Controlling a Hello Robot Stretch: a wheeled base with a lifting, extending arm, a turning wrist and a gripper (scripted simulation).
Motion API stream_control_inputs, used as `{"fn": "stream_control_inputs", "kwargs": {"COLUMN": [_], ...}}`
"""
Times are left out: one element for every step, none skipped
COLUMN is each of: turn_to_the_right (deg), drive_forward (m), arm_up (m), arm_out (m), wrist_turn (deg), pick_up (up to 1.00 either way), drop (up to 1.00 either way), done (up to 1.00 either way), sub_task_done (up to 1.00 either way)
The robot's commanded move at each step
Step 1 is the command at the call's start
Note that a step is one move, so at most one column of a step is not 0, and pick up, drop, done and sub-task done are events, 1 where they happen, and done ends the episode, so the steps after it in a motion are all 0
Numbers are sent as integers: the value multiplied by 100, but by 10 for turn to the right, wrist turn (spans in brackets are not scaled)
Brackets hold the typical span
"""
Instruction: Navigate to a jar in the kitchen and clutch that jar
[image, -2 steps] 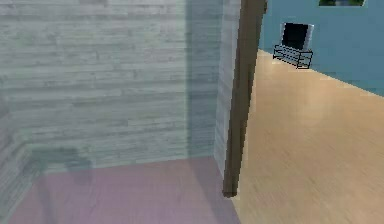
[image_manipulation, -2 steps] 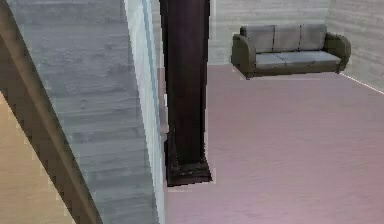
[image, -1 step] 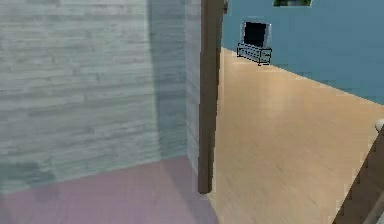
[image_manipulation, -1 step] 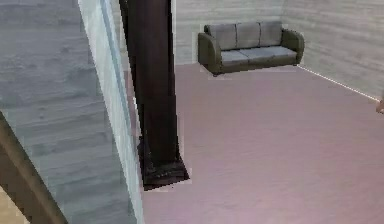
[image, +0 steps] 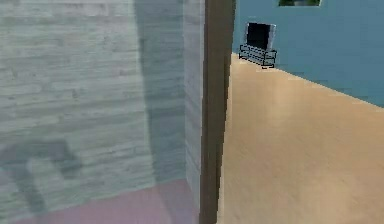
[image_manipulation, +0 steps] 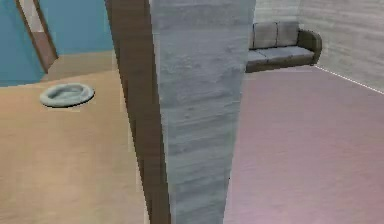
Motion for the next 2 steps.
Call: {"fn": "stream_control_inputs", "kwargs": {"turn_to_the_right": [390,0], "drive_forward": [0,85], "arm_up": [0,0], "arm_out": [0,0], "wrist_turn": [0,0], "pick_up": [0,0], "drop": [0,0], "done": [0,0], "sub_task_done": [0,0]}}
